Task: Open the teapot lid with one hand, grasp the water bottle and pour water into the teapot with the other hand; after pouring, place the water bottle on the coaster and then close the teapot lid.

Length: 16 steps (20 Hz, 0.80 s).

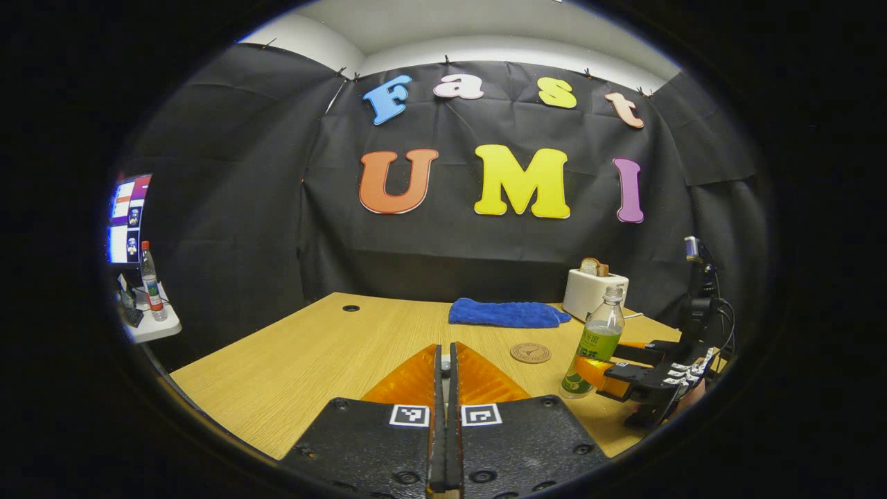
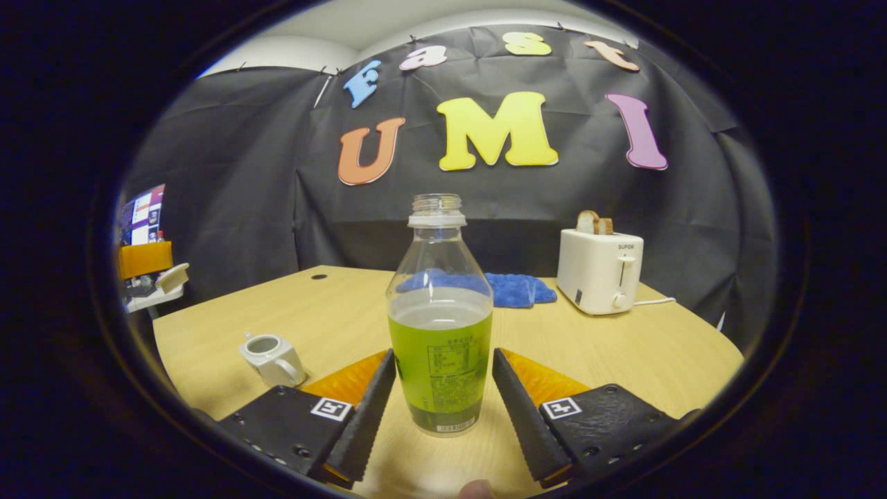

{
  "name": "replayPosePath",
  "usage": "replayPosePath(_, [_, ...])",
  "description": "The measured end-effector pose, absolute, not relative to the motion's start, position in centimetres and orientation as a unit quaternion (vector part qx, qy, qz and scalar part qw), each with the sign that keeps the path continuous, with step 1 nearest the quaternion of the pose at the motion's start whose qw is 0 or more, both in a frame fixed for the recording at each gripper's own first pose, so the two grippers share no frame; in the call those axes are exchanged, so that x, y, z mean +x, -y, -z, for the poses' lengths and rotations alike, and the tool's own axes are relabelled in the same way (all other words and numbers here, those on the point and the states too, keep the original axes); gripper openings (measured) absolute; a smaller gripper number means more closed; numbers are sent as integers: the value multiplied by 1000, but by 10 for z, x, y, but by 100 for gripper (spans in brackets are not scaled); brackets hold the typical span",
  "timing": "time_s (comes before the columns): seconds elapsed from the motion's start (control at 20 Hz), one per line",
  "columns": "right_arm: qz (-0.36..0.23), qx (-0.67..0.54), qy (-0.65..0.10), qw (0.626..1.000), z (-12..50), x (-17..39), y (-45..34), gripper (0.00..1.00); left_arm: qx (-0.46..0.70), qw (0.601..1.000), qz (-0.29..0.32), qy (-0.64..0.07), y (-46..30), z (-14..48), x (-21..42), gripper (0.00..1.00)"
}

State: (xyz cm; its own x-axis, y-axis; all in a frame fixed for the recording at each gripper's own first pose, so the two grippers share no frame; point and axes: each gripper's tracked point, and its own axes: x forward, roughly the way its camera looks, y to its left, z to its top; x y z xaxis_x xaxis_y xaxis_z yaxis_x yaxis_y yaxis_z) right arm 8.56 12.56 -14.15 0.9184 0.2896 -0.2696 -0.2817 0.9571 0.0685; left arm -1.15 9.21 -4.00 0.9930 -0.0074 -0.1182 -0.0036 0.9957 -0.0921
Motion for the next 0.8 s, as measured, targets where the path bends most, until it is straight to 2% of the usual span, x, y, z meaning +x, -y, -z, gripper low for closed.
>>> replayPosePath(0.15, [-150, 4, -143, 978, 140, 85, -128, 75, -50, 997, 2, -62, -95, 43, -10, 2])
replayPosePath(0.45, [-167, -115, -113, 973, 118, 92, -132, 71, -52, 996, 4, -65, -97, 45, -9, 2])
replayPosePath(0.65, [-170, -260, -98, 946, 116, 105, -134, 71, -49, 997, 4, -67, -101, 46, -9, 3])
replayPosePath(0.8, [-170, -365, -74, 912, 117, 113, -141, 71, -52, 996, 2, -67, -106, 48, -9, 2])
